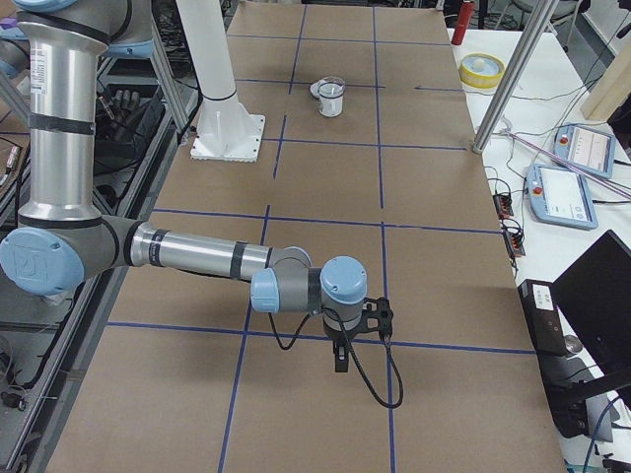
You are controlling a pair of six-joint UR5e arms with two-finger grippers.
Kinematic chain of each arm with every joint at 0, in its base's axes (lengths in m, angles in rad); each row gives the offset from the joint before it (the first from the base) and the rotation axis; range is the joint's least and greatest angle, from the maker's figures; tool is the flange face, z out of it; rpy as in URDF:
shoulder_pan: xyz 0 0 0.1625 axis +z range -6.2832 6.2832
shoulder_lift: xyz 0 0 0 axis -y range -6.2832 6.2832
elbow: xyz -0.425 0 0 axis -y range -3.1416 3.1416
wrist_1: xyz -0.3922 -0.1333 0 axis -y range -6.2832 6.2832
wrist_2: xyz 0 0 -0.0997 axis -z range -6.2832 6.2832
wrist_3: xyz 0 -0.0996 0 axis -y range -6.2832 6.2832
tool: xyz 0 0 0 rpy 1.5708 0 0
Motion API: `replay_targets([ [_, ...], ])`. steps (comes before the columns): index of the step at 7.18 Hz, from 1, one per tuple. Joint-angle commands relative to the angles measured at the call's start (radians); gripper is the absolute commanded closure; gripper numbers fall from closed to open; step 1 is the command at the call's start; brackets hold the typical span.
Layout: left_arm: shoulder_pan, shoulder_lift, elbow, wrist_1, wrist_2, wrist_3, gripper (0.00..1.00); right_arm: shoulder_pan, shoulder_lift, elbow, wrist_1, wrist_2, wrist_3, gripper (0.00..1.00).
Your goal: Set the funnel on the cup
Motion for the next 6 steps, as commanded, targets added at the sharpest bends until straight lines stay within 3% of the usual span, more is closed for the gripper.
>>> replay_targets([
  [1, 0.000, -0.002, -0.002, -0.001, 0.000, 0.000, 0.00, 0.000, 0.000, 0.000, 0.000, 0.000, 0.000, 0.00],
  [6, 0.000, -0.002, -0.011, 0.001, 0.000, -0.002, 0.00, 0.000, 0.000, 0.000, 0.000, 0.000, 0.000, 0.00],
])
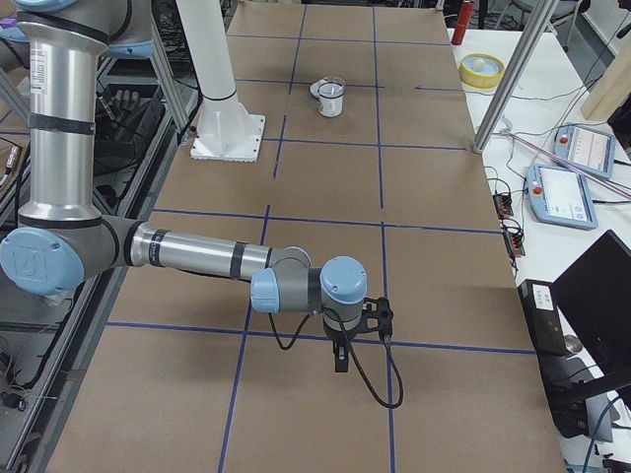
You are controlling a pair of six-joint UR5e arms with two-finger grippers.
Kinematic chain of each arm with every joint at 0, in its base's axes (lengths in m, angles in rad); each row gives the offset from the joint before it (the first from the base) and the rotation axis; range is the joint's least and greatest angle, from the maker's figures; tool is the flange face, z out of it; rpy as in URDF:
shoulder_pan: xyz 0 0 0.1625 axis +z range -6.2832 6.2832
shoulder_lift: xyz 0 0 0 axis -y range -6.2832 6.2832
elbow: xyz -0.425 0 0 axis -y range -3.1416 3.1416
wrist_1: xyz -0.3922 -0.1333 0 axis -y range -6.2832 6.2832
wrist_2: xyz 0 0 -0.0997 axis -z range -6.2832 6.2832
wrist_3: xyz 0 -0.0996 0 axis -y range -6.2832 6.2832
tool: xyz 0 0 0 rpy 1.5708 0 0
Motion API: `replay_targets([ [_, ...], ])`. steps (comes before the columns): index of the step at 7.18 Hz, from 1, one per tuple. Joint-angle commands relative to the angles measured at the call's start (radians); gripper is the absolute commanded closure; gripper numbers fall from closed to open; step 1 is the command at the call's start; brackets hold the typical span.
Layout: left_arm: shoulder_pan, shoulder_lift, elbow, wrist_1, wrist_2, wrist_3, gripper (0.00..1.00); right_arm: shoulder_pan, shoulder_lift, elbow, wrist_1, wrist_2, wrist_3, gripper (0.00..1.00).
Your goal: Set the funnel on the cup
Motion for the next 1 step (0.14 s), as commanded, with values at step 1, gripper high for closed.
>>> replay_targets([
  [1, 0.000, 0.000, 0.002, 0.001, 0.000, 0.000, 0.00, 0.000, 0.000, 0.000, 0.000, 0.000, 0.000, 0.00],
])
